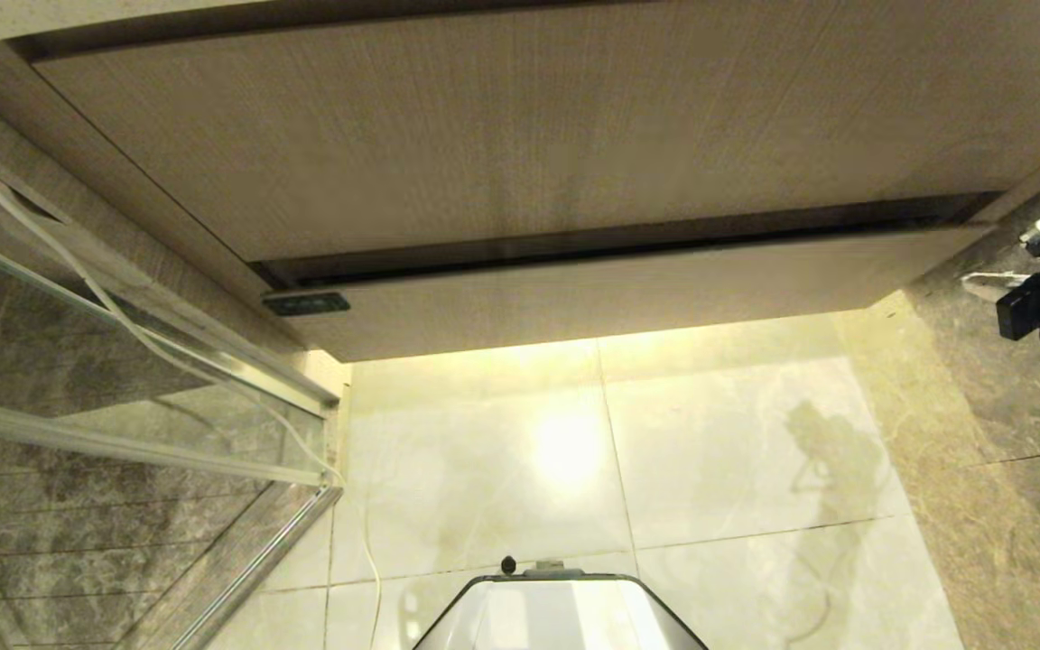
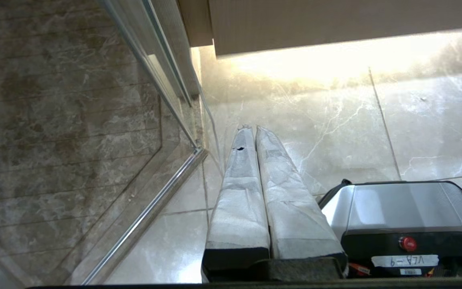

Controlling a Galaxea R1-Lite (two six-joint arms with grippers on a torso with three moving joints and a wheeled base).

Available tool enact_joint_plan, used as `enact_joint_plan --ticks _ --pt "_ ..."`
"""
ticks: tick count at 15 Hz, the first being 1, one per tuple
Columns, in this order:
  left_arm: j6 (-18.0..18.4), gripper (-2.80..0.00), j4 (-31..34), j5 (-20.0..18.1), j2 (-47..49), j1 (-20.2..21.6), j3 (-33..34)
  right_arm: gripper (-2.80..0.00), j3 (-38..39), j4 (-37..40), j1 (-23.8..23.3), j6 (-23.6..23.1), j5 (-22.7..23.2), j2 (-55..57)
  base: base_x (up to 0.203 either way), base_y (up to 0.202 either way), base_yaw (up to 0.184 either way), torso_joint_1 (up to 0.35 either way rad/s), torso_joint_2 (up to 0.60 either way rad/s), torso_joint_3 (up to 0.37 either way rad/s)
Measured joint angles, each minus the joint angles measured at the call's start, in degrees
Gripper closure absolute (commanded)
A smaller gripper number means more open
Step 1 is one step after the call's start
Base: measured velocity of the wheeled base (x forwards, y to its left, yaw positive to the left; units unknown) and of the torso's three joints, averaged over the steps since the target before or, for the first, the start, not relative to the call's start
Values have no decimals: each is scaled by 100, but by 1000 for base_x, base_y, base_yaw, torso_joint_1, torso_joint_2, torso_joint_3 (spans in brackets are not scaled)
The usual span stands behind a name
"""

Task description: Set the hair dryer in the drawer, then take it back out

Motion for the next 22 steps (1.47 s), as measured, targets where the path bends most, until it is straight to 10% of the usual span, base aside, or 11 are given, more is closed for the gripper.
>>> enact_joint_plan --ticks 8,15,22 --pt "0 0 0 -2 0 6 2 0 949 884 -96 98 0 -1095 0 0 0 0 0 0" --pt "0 0 -2 0 0 5 2 0 3291 1892 67 1560 -245 -5230 0 0 0 0 0 0" --pt "0 0 -2 0 0 6 2 0 7122 1559 2782 2765 -2685 -10338 0 0 0 0 0 0"
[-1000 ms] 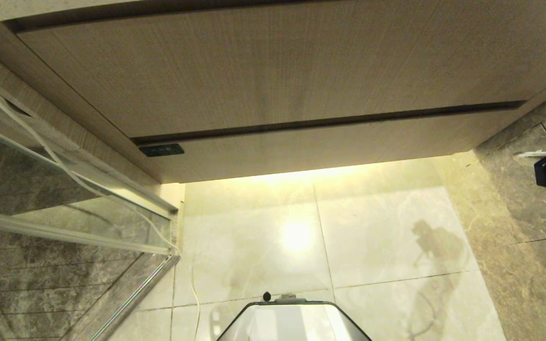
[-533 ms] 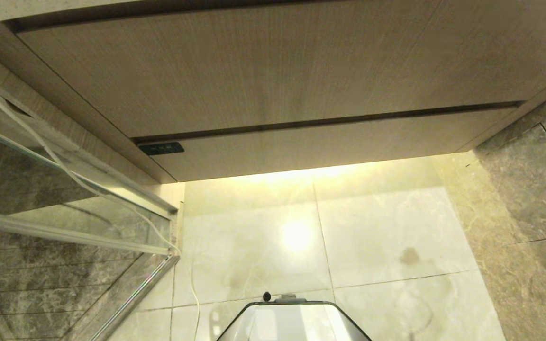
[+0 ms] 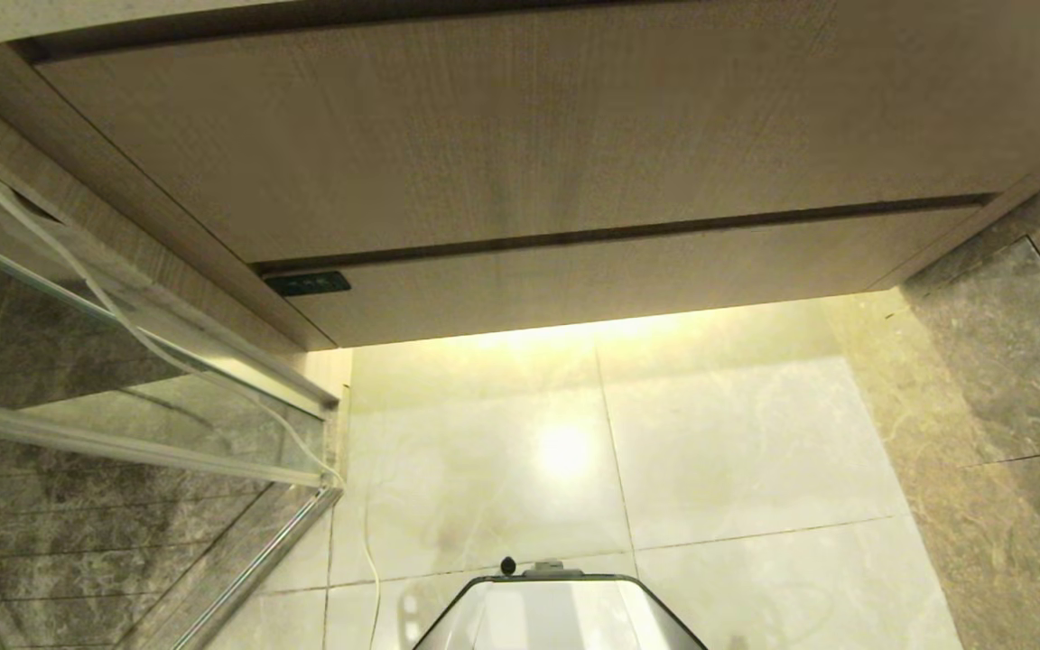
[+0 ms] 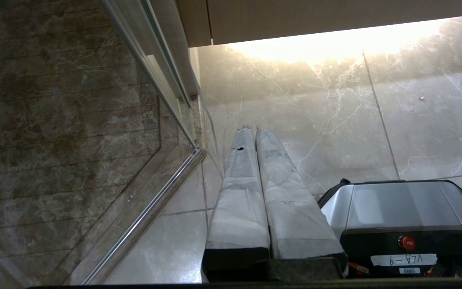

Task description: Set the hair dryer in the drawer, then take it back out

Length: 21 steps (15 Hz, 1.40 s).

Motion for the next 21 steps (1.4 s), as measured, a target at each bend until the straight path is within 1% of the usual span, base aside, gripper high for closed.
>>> enact_joint_plan --ticks 2,4,5,7,10,12,15,21 --pt "2 0 0 0 0 0 0 0 497 110 373 -18 -445 -880 0 0 0 0 0 0" --pt "0 0 0 0 0 0 0 0 660 378 625 6 -918 -1323 0 0 0 0 0 0" --pt "-1 0 5 0 0 0 0 0 677 404 791 14 -1010 -1433 0 0 0 0 0 0" --pt "0 0 0 -5 0 5 0 0 694 435 1031 185 -953 -1571 0 0 0 0 0 0" --pt "0 0 2 -2 0 0 0 0 700 703 1144 521 -962 -1646 0 0 0 0 0 0" --pt "0 0 2 0 0 0 0 0 707 714 1177 507 -949 -1659 0 0 0 0 0 0" --pt "0 0 0 0 0 5 0 0 707 730 1181 683 -982 -1662 0 0 0 0 0 0" --pt "0 0 0 -2 0 0 0 0 707 760 1186 626 -979 -1662 0 0 0 0 0 0"
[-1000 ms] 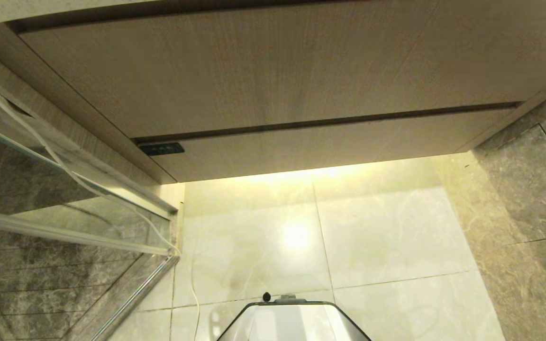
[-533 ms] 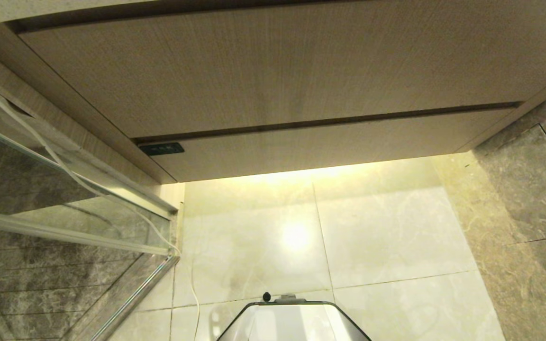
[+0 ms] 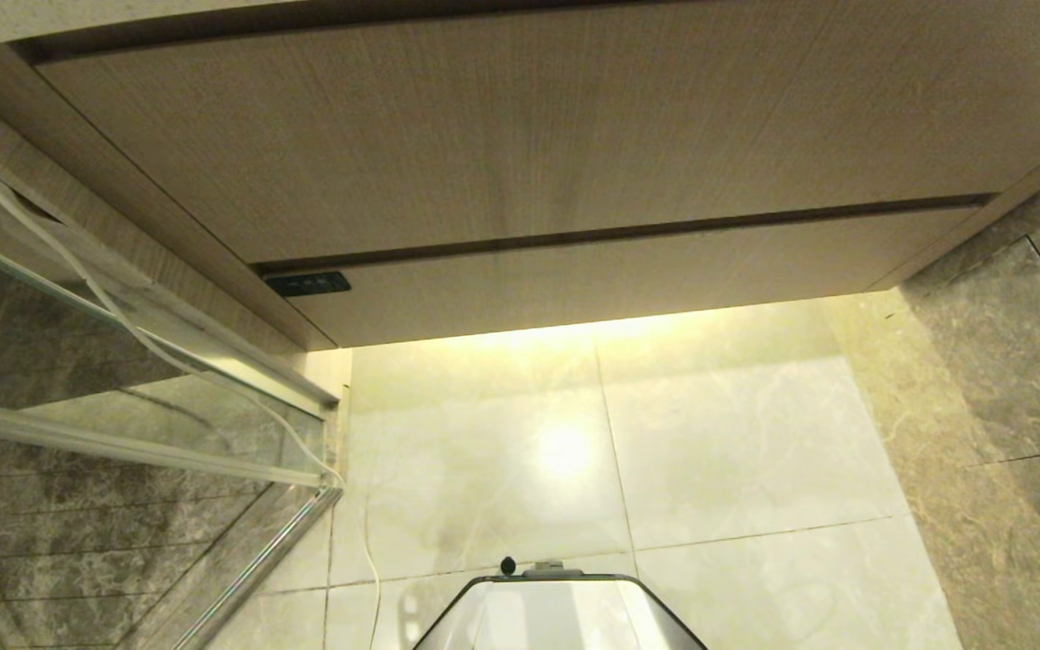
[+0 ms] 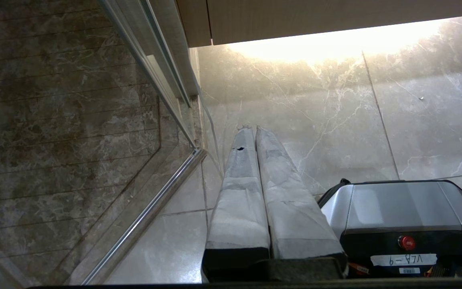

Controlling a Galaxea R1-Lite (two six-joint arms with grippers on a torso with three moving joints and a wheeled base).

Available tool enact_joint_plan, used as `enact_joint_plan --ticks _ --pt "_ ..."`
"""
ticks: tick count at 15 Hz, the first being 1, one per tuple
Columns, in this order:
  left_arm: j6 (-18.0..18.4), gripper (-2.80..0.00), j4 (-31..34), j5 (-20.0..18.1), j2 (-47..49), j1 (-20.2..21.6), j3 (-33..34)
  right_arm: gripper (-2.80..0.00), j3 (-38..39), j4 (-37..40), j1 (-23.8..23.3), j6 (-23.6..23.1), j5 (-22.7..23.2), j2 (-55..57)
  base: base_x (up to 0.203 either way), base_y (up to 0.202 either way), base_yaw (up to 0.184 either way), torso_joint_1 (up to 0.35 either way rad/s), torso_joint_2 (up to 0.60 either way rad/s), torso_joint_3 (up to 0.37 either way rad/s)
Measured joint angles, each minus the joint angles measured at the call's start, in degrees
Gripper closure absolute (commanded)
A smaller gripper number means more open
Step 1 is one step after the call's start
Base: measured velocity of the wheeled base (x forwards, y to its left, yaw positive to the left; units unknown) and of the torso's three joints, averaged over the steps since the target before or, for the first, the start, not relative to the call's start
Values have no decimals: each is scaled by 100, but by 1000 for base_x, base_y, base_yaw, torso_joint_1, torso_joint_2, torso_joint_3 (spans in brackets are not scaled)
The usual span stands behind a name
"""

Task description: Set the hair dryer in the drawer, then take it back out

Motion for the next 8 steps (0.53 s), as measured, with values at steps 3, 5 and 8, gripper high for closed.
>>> enact_joint_plan --ticks 3,5,8 --pt "-2 0 1 2 0 0 0 0 0 -5 -5 8 1 0 0 0 0 0 0 0" --pt "-2 0 0 2 0 0 0 0 0 -5 -5 -6 19 0 0 0 0 0 0 0" --pt "-1 0 0 2 0 0 0 0 0 -16 0 63 -7 2 0 0 0 0 0 0"
